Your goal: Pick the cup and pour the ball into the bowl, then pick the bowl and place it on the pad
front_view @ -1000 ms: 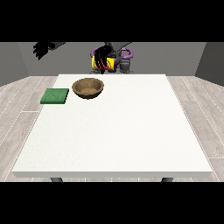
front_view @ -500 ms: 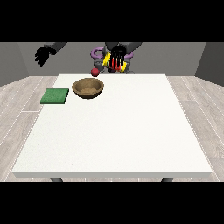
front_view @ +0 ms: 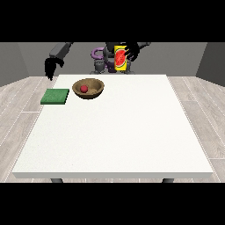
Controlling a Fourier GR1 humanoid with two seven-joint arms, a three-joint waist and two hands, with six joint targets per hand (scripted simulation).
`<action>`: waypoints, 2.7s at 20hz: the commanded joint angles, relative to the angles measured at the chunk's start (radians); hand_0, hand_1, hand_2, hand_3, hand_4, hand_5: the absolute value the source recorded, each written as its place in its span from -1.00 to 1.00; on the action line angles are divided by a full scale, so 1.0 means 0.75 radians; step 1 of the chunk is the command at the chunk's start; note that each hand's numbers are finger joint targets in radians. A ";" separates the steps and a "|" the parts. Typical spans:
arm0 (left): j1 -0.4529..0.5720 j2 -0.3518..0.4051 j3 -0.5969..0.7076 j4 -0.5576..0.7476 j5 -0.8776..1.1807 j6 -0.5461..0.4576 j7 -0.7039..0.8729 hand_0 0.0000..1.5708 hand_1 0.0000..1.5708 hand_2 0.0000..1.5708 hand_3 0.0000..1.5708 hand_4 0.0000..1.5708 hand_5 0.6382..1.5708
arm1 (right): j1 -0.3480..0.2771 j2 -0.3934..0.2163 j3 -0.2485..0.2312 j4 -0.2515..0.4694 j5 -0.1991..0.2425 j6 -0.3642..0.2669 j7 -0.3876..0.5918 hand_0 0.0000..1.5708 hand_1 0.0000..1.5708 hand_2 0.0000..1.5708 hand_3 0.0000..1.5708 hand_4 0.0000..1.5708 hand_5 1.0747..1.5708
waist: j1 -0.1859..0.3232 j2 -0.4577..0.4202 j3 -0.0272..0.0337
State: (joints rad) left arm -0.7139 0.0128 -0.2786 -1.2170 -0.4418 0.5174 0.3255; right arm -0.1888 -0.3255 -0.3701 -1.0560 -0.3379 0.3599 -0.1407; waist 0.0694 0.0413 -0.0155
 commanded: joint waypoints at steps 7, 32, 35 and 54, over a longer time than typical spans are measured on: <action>0.006 0.341 0.540 -0.255 0.849 -0.672 -0.242 -1.00 -1.00 -1.00 -1.00 -0.66 0.83 | 0.001 0.103 -0.063 -0.021 -0.014 -0.163 -0.100 -1.00 -1.00 -1.00 -1.00 -1.00 1.00 | 0.224 0.164 0.0157; 0.078 0.882 1.000 0.016 1.268 -1.150 -0.186 -1.00 -1.00 -1.00 -1.00 -0.70 0.86 | -0.228 0.306 0.063 0.402 0.086 -0.240 -0.328 -1.00 -1.00 -1.00 -1.00 -0.80 0.94 | 0.107 0.234 0.0216; 0.039 0.911 1.036 0.027 1.292 -1.161 -0.217 -1.00 -1.00 -1.00 -1.00 -0.70 0.87 | -0.208 0.328 0.055 0.435 0.130 -0.394 -0.306 0.56 0.56 0.26 -1.00 -0.46 0.76 | 0.121 0.292 0.0210; 0.152 1.005 1.117 0.268 1.283 -1.249 -0.292 -1.00 -1.00 -1.00 -1.00 -0.08 1.00 | -0.264 0.059 0.113 0.113 0.131 -0.545 0.346 1.00 1.00 1.00 1.00 0.32 0.85 | 0.005 0.118 0.0186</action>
State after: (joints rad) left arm -0.6206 0.7375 0.5325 -1.0812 0.5223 -0.4115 0.1178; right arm -0.3340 -0.2123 -0.2864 -0.9528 -0.2237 -0.0506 -0.0756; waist 0.1183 0.1700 -0.0061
